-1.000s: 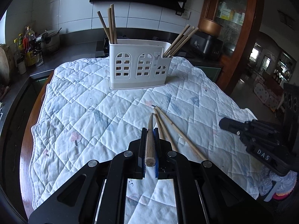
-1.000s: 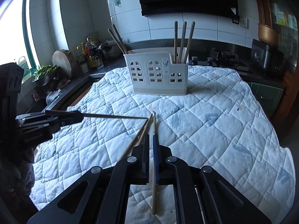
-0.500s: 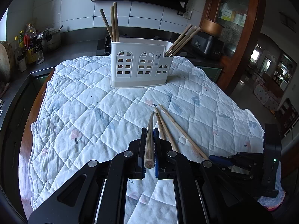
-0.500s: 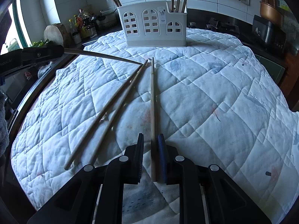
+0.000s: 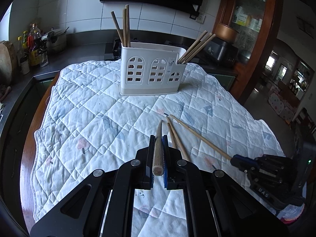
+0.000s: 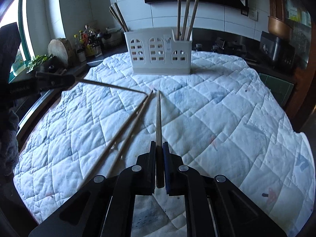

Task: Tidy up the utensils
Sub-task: 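Lift both held wooden chopsticks and carry them toward the white holder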

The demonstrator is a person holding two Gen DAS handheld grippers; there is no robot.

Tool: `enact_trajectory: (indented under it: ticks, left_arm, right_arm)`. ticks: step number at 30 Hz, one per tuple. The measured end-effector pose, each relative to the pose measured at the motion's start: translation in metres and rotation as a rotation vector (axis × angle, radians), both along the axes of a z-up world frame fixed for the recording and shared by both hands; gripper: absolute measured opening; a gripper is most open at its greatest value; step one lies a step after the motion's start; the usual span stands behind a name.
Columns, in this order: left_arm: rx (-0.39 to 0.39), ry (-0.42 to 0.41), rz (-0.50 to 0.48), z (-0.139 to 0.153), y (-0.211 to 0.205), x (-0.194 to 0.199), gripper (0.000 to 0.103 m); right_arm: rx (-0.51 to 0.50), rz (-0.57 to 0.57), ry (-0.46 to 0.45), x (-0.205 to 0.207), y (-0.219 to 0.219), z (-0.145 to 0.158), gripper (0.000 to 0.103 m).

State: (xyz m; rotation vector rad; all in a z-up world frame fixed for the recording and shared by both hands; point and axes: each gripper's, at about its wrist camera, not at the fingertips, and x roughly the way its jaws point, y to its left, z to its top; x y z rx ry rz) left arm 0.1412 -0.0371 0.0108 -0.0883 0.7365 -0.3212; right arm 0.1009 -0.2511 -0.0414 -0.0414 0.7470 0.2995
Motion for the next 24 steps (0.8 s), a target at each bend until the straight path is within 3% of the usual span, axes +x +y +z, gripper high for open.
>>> enact_trajectory:
  ticks: [7,13,24]
  left_arm:
    - [-0.013,-0.006,0.006,0.002,0.001,0.002,0.005]
    - [-0.061,-0.038,0.018,0.012,0.008,0.0,0.005]
    - [-0.096,-0.123,0.005,0.056,0.014,0.009,0.005]
  right_arm:
    - [0.024,0.016,-0.123,0.009,0.0,0.055,0.007]
    - [0.027,0.04,-0.158,0.022,0.005,0.081,0.007]
    - [0.001,0.088,-0.2,0.051,0.007,0.138,0.007]
